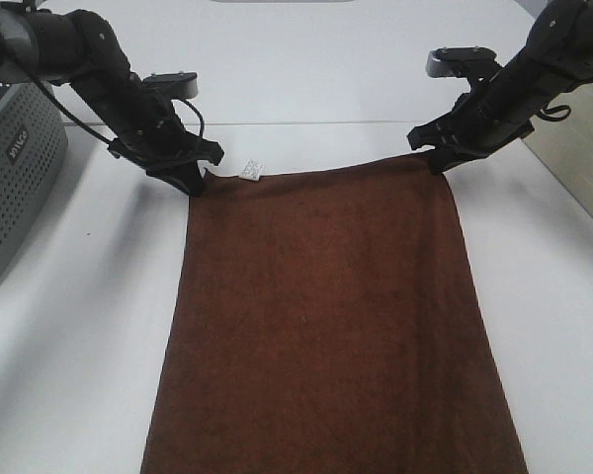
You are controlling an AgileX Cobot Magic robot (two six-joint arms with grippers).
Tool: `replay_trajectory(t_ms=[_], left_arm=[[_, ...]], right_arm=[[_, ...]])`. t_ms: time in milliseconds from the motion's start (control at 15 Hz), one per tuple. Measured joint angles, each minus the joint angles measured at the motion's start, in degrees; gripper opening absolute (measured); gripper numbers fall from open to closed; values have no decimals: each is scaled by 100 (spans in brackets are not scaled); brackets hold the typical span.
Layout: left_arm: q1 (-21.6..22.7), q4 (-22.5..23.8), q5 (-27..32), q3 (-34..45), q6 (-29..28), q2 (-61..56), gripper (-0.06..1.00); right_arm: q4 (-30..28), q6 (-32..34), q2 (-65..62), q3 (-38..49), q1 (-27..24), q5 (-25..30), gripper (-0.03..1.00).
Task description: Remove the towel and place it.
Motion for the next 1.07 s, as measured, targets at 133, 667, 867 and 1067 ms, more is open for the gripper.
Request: replay_trajectory(t_ms=[133,667,867,1067], left_arm=[[0,80,-103,-69,0,0,0],[0,218,-739,-739,0,23,0],[0,229,-934,-1026,29,23,0],[0,229,-1215,-1146,63,29,0]], right_arm=[[-46,-34,0,0,0,-86,1],[-63,-97,0,-384,0,-905,1],[-34,-97,0,-642,0,-1123,1],[52,-103,0,-665,0,-1438,1]])
